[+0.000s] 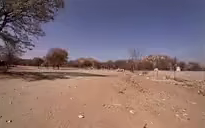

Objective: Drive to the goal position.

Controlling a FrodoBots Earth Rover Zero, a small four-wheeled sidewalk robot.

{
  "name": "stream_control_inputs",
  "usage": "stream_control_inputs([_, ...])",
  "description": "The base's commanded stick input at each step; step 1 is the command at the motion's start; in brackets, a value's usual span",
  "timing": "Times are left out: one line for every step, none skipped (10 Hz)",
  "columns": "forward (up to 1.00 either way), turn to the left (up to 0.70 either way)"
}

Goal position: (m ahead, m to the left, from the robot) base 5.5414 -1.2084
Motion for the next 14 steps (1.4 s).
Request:
stream_control_inputs([0.50,0.00])
stream_control_inputs([0.50,0.00])
stream_control_inputs([0.50,0.00])
stream_control_inputs([0.50,0.00])
stream_control_inputs([0.50,0.00])
stream_control_inputs([0.50,0.00])
stream_control_inputs([0.50,0.00])
stream_control_inputs([0.50,0.00])
stream_control_inputs([0.50,0.00])
stream_control_inputs([0.50,0.00])
stream_control_inputs([0.50,0.00])
stream_control_inputs([0.50,0.00])
stream_control_inputs([0.50,0.00])
stream_control_inputs([0.50,0.00])
